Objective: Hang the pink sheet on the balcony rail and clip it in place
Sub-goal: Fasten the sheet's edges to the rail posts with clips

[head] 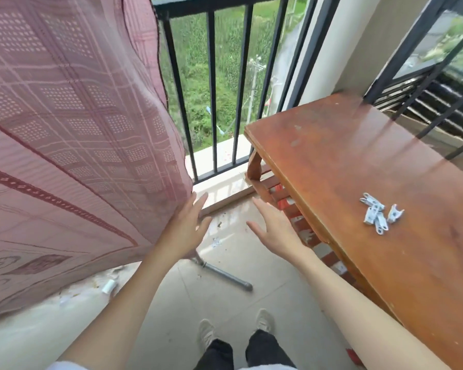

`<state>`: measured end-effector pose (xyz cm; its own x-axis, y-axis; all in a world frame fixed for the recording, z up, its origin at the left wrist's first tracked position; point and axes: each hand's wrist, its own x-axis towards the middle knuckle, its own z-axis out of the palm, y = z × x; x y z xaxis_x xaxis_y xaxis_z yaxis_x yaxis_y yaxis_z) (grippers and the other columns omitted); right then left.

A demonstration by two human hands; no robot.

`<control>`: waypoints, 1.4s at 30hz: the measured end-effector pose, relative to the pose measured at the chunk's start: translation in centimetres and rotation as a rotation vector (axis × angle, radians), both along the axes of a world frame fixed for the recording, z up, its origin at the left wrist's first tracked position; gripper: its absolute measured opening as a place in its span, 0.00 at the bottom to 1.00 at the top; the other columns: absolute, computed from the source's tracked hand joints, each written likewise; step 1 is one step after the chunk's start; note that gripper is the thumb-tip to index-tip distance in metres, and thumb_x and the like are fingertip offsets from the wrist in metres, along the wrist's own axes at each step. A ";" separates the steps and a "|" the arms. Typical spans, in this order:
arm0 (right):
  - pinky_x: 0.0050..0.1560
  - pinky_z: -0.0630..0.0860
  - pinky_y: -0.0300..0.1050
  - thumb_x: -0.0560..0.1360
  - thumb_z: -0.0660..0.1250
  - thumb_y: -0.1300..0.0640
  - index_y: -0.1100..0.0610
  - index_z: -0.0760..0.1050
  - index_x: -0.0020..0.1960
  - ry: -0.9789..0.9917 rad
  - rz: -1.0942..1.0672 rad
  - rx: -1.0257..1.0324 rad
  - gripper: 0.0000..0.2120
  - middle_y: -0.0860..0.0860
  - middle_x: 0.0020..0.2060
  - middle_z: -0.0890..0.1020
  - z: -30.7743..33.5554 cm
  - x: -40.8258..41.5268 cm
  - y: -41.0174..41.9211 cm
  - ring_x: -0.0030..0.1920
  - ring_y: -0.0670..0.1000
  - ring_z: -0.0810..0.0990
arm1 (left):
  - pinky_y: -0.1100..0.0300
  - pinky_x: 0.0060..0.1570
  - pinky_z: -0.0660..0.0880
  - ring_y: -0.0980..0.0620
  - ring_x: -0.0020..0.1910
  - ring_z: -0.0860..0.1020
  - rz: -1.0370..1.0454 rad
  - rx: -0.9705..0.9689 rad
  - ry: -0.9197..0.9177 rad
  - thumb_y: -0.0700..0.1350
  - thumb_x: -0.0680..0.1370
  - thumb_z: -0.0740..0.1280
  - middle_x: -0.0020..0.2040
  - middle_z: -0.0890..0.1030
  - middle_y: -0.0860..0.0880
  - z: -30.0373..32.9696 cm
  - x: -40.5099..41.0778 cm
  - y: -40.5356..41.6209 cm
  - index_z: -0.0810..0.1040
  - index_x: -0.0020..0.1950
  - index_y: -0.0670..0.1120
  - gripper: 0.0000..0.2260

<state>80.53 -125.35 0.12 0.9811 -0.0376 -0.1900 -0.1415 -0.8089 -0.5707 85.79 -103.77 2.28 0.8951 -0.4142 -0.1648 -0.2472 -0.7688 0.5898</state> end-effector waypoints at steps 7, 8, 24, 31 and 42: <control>0.75 0.47 0.50 0.80 0.55 0.46 0.49 0.53 0.76 0.024 -0.297 -0.113 0.27 0.49 0.76 0.54 -0.8 -5.5 -11.5 0.76 0.49 0.51 | 0.43 0.54 0.76 0.36 0.62 0.74 -0.347 0.225 -0.066 0.53 0.75 0.57 0.64 0.75 0.40 -3.0 -3.5 -10.8 0.68 0.67 0.46 0.22; 0.75 0.47 0.50 0.80 0.55 0.46 0.49 0.53 0.76 0.041 -0.346 -0.099 0.27 0.49 0.76 0.53 -1.2 -6.1 -13.4 0.76 0.49 0.50 | 0.43 0.53 0.76 0.35 0.61 0.74 -0.361 0.228 -0.056 0.55 0.74 0.54 0.63 0.76 0.40 -3.7 -4.0 -12.5 0.68 0.67 0.48 0.23; 0.58 0.68 0.45 0.78 0.62 0.55 0.56 0.72 0.62 0.196 -0.721 0.154 0.14 0.53 0.56 0.76 -9.9 -6.8 -33.8 0.58 0.54 0.74 | 0.52 0.64 0.66 0.45 0.69 0.64 -0.355 0.228 0.198 0.45 0.79 0.59 0.70 0.65 0.45 -12.3 -5.4 -43.5 0.57 0.74 0.46 0.24; 0.54 0.67 0.45 0.76 0.65 0.57 0.58 0.74 0.56 0.246 -0.811 0.261 0.11 0.54 0.52 0.76 -11.6 -5.4 -34.7 0.54 0.55 0.75 | 0.54 0.47 0.70 0.45 0.58 0.69 -0.234 0.243 0.169 0.47 0.78 0.61 0.57 0.69 0.44 -14.3 -3.2 -47.7 0.69 0.61 0.43 0.14; 0.48 0.66 0.42 0.73 0.67 0.60 0.55 0.69 0.46 0.339 -0.757 0.346 0.07 0.51 0.47 0.75 -9.3 -4.0 -31.9 0.54 0.52 0.72 | 0.72 0.35 0.69 0.55 0.40 0.74 0.276 -0.106 0.462 0.40 0.76 0.64 0.46 0.78 0.49 -11.4 -3.5 -39.6 0.74 0.52 0.44 0.06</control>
